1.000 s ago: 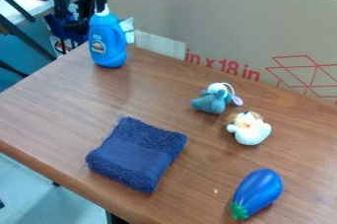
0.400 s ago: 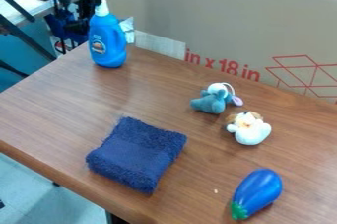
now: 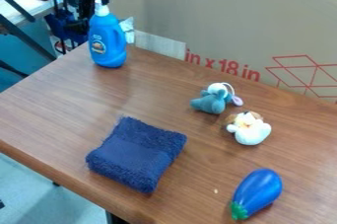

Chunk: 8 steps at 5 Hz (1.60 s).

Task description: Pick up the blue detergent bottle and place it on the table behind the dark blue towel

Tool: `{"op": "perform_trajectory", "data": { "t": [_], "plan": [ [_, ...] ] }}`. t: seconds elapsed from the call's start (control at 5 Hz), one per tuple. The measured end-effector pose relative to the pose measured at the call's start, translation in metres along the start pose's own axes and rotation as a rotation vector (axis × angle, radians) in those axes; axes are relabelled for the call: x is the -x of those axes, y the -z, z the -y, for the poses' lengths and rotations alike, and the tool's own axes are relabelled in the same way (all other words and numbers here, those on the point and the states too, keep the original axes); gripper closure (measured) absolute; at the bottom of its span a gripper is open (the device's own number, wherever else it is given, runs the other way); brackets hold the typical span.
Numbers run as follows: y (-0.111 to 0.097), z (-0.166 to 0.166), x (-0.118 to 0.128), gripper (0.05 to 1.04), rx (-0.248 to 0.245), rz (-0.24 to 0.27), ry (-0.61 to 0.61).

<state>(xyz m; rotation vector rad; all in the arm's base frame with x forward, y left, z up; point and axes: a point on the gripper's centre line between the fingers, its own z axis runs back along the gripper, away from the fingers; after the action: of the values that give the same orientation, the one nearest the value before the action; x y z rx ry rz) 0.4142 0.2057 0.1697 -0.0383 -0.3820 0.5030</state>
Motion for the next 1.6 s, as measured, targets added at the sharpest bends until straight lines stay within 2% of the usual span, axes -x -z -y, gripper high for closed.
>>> {"op": "perform_trajectory", "data": {
  "t": [0.6, 0.8, 1.0, 1.2, 1.6],
  "plan": [
    [0.036, 0.002, -0.019, 0.083, 0.008, -0.062, -0.005],
    [0.039, 0.01, -0.021, 0.121, 0.008, -0.064, -0.009],
    [0.039, 0.014, -0.021, 0.396, 0.014, -0.065, -0.022],
    [0.04, 0.015, -0.021, 0.567, 0.024, -0.056, -0.028],
    [0.037, 0.017, -0.014, 0.567, 0.045, -0.05, -0.038]
  ]
}}
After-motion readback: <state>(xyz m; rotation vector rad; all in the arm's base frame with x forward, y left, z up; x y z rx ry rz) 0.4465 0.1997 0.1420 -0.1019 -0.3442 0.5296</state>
